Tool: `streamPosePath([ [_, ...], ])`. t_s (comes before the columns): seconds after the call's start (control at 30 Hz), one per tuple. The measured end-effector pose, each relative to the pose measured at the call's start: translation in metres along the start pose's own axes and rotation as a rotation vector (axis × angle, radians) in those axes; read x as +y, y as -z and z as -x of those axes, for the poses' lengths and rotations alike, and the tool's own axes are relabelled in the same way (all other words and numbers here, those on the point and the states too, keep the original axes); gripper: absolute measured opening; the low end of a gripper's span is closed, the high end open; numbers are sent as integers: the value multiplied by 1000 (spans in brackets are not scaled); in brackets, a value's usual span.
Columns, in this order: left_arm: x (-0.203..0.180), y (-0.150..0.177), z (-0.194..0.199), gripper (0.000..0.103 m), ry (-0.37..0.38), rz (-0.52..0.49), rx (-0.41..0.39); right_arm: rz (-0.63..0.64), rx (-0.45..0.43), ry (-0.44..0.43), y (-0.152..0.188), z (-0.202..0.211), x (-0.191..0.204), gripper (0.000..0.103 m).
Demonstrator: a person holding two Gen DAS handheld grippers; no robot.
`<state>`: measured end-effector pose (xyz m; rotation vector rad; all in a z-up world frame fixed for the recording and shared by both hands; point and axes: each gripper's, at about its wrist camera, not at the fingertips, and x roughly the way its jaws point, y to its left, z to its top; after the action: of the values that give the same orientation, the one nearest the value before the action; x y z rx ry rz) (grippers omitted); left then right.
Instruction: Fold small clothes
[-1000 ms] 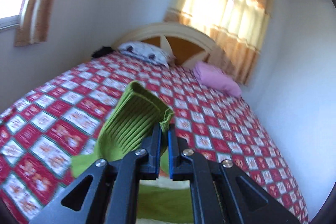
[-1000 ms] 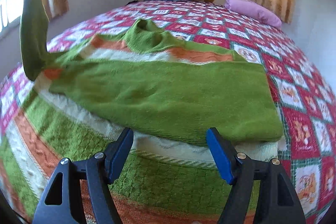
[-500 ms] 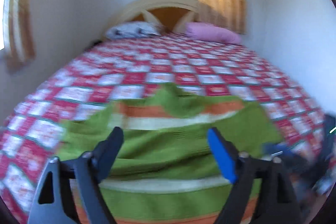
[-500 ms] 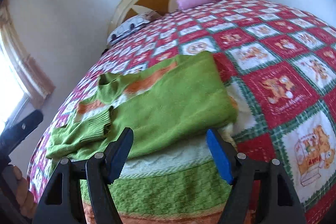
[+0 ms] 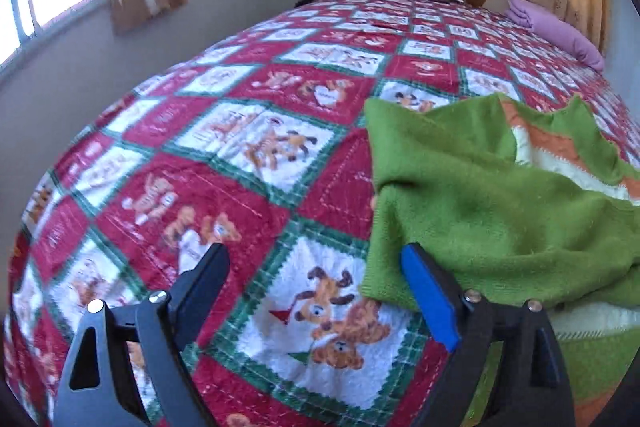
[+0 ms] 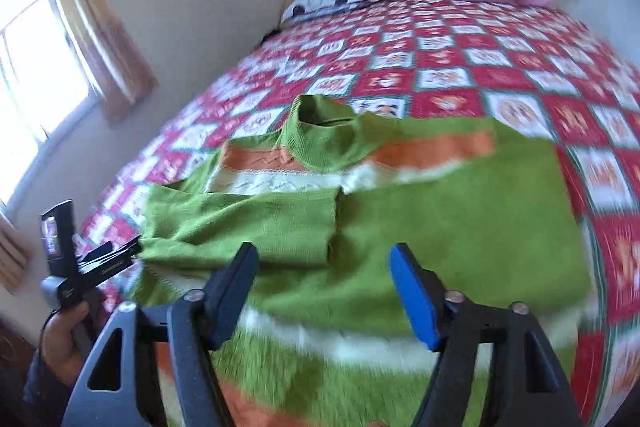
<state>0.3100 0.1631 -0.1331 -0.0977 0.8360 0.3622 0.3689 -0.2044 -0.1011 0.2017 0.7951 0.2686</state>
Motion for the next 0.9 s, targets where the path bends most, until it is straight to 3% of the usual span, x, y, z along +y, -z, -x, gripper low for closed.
streamPosePath([
  [0.1, 5, 6, -3, 98, 31, 47, 10, 6, 95, 52, -12, -44, 7, 57],
  [0.17, 14, 7, -6, 101, 75, 92, 31, 19, 148, 87, -14, -67, 8, 41],
  [0.23, 18, 10, -3, 101, 94, 120, 25, 74, 113, 124, -14, -71, 19, 9],
  [0.37, 22, 8, -8, 103, 119, 130, 27, 151, 44, 131, -15, -50, 38, 4],
  [0.53, 22, 7, -7, 103, 148, 124, 22, 146, -130, 130, -26, 25, 36, 4],
  [0.63, 22, 8, -5, 103, 175, 122, 15, 147, -187, 178, -24, 51, 28, 4],
  [0.9, 15, 8, -5, 103, 189, 81, 20, 49, -137, 359, -3, 39, -48, 4],
])
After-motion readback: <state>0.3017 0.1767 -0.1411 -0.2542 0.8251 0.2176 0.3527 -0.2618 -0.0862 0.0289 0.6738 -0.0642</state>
